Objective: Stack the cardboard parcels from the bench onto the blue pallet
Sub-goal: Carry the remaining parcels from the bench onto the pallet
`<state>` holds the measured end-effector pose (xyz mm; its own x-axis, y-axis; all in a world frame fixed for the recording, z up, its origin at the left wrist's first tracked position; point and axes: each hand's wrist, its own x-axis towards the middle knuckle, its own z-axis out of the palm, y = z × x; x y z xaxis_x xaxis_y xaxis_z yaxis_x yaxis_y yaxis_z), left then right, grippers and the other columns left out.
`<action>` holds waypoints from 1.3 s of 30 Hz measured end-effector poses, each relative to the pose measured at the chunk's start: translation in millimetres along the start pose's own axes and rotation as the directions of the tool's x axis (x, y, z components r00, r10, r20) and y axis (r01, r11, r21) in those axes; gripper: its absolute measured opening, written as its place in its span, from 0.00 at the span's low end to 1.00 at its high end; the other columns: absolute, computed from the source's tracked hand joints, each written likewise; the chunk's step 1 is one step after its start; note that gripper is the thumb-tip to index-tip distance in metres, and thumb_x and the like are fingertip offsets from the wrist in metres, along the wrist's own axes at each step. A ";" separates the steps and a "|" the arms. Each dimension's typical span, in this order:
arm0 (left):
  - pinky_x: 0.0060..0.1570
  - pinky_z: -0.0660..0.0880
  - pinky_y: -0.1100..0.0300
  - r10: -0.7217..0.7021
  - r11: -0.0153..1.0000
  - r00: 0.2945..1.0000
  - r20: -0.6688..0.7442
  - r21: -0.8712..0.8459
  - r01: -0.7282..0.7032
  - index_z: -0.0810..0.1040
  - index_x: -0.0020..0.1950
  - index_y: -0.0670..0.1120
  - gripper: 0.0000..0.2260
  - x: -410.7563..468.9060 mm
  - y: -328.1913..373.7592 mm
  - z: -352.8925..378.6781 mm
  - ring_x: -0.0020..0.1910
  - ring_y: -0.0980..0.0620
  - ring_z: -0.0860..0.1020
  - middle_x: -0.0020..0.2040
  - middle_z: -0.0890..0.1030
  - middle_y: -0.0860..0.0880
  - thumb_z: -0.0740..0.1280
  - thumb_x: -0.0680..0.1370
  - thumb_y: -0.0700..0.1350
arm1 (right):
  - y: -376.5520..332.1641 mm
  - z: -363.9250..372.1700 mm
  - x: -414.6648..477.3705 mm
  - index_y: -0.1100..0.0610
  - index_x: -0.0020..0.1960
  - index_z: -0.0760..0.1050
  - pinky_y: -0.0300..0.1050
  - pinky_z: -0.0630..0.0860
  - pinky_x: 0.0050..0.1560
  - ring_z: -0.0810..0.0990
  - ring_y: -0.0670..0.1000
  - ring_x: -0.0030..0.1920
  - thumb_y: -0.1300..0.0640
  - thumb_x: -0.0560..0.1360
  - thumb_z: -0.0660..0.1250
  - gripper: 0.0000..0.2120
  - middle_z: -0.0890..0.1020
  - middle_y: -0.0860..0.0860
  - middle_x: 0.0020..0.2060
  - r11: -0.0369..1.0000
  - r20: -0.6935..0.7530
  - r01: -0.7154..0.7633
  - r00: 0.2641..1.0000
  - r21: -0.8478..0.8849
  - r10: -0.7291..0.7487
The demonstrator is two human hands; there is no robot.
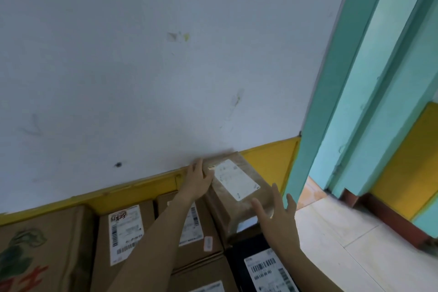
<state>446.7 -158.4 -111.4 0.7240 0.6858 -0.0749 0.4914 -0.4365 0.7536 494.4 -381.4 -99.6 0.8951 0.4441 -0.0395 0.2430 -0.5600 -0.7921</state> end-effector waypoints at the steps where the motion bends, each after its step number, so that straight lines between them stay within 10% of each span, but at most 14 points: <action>1: 0.72 0.56 0.50 -0.005 0.998 1.000 -0.008 -0.062 0.005 0.50 0.78 0.49 0.29 0.9 -0.6 4.3 0.76 0.44 0.53 0.78 0.51 0.45 0.55 0.80 0.57 | 1.3 2.4 1.5 0.41 0.75 0.49 0.59 0.66 0.67 0.61 0.60 0.73 0.39 0.74 0.61 0.35 0.47 0.52 0.76 0.999 0.009 -0.015 1.000 0.040 0.014; 11: 0.74 0.57 0.50 -0.025 0.931 0.991 -0.131 -0.365 -0.024 0.54 0.77 0.47 0.28 -11.0 -2.3 12.3 0.76 0.48 0.55 0.77 0.57 0.47 0.61 0.80 0.51 | 1.0 17.7 -1.2 0.50 0.77 0.48 0.48 0.64 0.68 0.62 0.56 0.71 0.49 0.77 0.62 0.34 0.51 0.55 0.75 0.989 -0.008 0.062 0.998 0.132 -0.062; 39: 0.63 0.70 0.52 -0.025 0.933 0.933 -0.358 -0.344 -0.107 0.50 0.77 0.47 0.31 -271.2 109.6 -10.2 0.68 0.42 0.68 0.72 0.64 0.38 0.62 0.79 0.51 | -13.2 -142.8 -182.4 0.55 0.76 0.53 0.54 0.59 0.71 0.58 0.57 0.74 0.55 0.77 0.63 0.31 0.55 0.56 0.75 0.938 -0.154 0.335 0.935 0.087 -0.320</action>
<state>299.3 -386.3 -1.8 0.4905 0.8593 0.1453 0.2141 -0.2804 0.9357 381.4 -554.9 5.0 0.8168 0.4863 0.3105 0.4956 -0.3158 -0.8091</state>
